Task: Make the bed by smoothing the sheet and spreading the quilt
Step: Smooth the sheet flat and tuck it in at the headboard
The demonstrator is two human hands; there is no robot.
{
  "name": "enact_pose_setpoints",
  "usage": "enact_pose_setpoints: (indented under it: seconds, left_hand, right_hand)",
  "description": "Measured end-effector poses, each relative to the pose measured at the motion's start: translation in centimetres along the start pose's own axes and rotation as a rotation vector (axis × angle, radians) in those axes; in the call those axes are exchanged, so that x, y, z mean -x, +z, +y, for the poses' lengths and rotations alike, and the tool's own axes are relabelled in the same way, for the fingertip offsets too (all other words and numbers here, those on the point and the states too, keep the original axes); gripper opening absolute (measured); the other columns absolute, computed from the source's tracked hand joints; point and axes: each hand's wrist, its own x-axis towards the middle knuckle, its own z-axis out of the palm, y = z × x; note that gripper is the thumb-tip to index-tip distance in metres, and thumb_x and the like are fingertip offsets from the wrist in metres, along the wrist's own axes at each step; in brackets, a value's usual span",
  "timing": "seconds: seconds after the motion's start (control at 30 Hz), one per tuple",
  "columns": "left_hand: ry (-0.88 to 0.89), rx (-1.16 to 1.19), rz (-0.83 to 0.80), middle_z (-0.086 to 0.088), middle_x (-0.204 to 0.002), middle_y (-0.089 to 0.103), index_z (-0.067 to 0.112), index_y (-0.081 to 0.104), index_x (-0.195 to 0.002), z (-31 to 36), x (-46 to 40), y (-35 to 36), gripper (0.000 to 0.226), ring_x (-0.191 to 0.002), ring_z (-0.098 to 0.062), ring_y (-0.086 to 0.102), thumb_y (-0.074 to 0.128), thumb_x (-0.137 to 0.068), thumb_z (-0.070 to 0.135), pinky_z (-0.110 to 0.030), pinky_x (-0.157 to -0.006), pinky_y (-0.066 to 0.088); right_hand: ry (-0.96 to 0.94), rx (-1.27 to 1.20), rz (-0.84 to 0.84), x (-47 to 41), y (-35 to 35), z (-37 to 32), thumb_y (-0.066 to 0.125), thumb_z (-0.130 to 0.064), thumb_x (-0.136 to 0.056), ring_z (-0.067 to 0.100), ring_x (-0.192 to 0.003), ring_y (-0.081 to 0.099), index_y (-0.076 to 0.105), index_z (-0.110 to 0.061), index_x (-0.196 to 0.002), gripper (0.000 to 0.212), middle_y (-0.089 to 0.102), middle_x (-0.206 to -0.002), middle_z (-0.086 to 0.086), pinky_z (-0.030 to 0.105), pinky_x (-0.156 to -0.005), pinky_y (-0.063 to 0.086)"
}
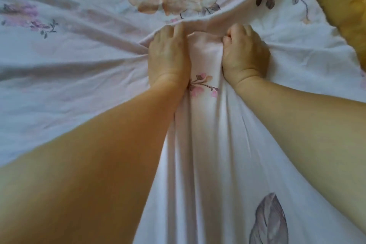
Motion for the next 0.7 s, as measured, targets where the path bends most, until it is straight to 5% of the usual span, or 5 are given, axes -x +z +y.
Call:
enact_pose_setpoints:
  seconds: [0.13, 0.33, 0.5, 0.7]
  left_hand:
    - [-0.057, -0.111, -0.05, -0.007, -0.125, 0.049, 0.018, 0.054, -0.113, -0.8, -3.1, -0.3, 0.028, -0.119, -0.027, 0.038, 0.038, -0.097, 0.033, -0.038, -0.094, 0.027]
    - [-0.271, -0.134, -0.105, 0.0, -0.15, 0.029, 0.025, 0.042, -0.134, -5.1, -8.2, -1.6, 0.048, -0.143, -0.024, 0.016, 0.034, -0.095, 0.051, -0.059, -0.114, 0.002]
    - [-0.182, -0.214, -0.197, 0.005, -0.16, 0.006, 0.031, 0.017, -0.15, -5.6, -10.4, -0.9, 0.076, -0.148, -0.022, -0.003, 0.026, -0.086, 0.072, -0.061, -0.112, -0.008]
    - [-0.1, -0.227, -0.176, 0.004, -0.159, 0.014, 0.032, 0.026, -0.146, -5.8, -12.3, -0.7, 0.072, -0.147, -0.018, 0.006, 0.028, -0.086, 0.071, -0.056, -0.116, -0.003]
  right_hand:
    - [-0.003, 0.087, 0.082, -0.6, 1.0, -0.5, 0.046, -0.043, -0.09, 0.032, -0.111, 0.048, 0.059, -0.019, -0.105, 0.032, 0.054, -0.117, 0.011, 0.041, -0.085, 0.032]
    - [-0.059, 0.072, 0.2, -1.6, 2.1, -0.5, 0.049, -0.052, -0.08, 0.033, -0.1, 0.056, 0.064, -0.02, -0.107, 0.045, 0.062, -0.109, 0.009, 0.039, -0.08, 0.029]
    - [-0.084, 0.065, 0.217, -1.7, 2.1, -0.5, 0.05, -0.054, -0.08, 0.031, -0.097, 0.056, 0.064, -0.016, -0.108, 0.049, 0.063, -0.108, 0.009, 0.038, -0.078, 0.028]
    - [-0.073, 0.082, 0.202, -1.6, 2.1, -0.4, 0.048, -0.052, -0.082, 0.027, -0.1, 0.047, 0.064, -0.015, -0.108, 0.048, 0.063, -0.109, 0.008, 0.039, -0.079, 0.03]
